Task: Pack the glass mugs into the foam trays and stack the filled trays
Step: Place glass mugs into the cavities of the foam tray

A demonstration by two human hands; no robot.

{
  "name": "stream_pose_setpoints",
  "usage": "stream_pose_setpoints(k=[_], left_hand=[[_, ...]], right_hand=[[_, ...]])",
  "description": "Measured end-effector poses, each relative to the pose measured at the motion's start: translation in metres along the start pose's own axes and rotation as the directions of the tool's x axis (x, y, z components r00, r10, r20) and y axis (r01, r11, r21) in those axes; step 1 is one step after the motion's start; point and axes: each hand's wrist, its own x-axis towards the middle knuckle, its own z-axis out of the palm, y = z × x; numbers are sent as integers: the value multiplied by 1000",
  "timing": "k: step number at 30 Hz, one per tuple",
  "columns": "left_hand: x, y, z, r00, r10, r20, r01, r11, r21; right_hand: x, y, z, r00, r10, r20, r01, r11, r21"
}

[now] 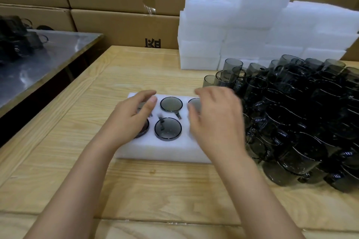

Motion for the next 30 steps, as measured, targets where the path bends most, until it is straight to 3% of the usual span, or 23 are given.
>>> stream_pose_setpoints(k=[2, 4, 6, 9, 12, 15, 27, 30], left_hand=[[5, 0, -5, 989, -80, -123, 42, 959, -280], [11, -3, -15, 948, -224, -225, 60, 821, -568], [15, -11, -25, 901, -342, -267, 64, 714, -698], [18, -28, -26, 870, -454, -195, 137, 601, -788], [18, -34, -17, 864, -502, -46, 248, 503, -828], [19, -36, -13, 874, -486, 20, 300, 508, -807], [21, -42, -13, 888, -460, 4, 288, 547, -786], [21, -43, -15, 893, -450, -1, 283, 564, -775]], right_hand=[[-8, 21, -20, 993, 66, -94, -79, 987, -137], [-13, 41, -37, 981, 160, -111, -182, 956, -229], [-18, 57, -48, 964, 264, -40, -261, 903, -341], [-22, 71, -53, 915, 396, 80, -308, 812, -496], [-22, 77, -51, 897, 427, 117, -296, 775, -558], [-20, 78, -48, 906, 406, 118, -273, 774, -571], [-18, 76, -42, 915, 382, 128, -303, 863, -404], [-17, 70, -46, 939, 334, 82, -299, 910, -287]])
